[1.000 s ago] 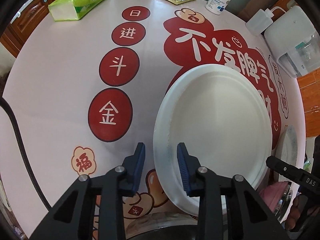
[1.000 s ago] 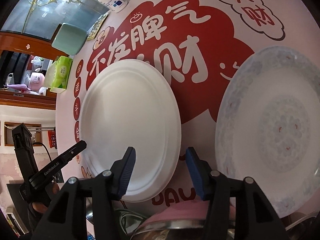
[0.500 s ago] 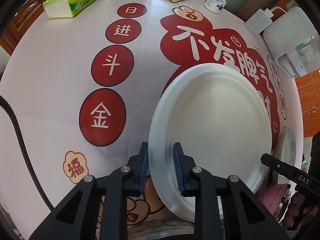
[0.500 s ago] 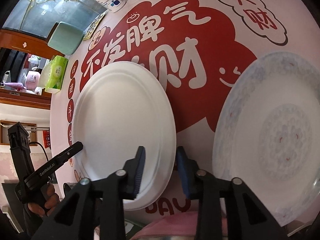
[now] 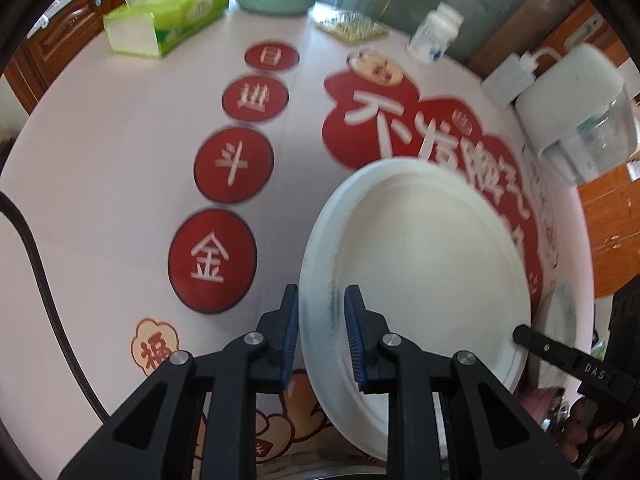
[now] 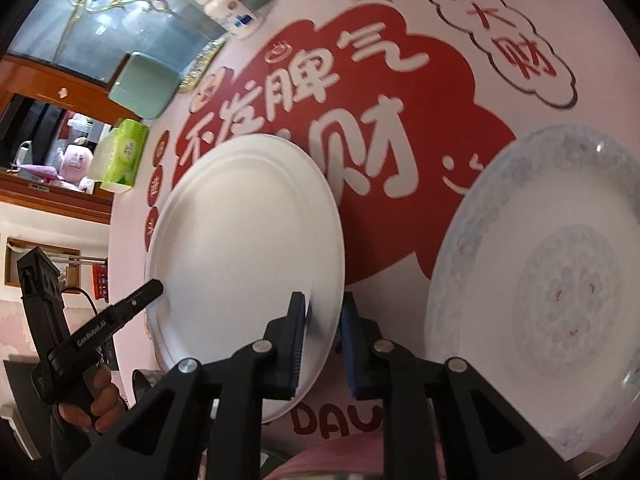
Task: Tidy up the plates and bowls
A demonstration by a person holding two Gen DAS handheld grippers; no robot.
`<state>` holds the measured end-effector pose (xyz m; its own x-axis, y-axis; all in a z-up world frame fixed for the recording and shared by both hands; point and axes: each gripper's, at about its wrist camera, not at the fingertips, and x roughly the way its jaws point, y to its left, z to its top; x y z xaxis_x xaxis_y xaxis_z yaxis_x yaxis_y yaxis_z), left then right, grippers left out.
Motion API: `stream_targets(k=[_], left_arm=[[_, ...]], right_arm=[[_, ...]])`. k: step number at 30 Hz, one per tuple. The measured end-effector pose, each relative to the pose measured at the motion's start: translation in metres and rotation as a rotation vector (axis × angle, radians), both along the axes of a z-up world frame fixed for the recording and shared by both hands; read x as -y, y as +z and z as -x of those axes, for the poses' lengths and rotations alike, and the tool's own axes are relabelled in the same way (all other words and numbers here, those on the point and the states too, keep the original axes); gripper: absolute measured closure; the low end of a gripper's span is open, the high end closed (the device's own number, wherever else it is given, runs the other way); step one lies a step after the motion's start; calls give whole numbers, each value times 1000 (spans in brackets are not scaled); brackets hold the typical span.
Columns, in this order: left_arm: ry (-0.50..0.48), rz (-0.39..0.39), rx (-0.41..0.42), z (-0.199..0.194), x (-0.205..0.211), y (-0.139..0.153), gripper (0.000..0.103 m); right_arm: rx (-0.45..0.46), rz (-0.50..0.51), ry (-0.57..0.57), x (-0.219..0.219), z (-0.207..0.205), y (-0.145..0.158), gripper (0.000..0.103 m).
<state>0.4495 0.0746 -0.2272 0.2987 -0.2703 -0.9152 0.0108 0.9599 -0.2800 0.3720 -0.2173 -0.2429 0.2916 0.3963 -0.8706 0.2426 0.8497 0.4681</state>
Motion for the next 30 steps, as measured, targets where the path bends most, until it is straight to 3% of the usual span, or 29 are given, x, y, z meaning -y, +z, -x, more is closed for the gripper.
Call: stream_targets(k=[5,17,30], left_arm=[[24,44,58,5,-6,13,82],[8,67,151,23,-13,47,82],[-8,60,214,85,-14,93,82]], right_arm=[[70,8,5,-2,3,17,86],[222,-26,-4,-4,21,61,86],[322,-10,10,-1,67,108,86]])
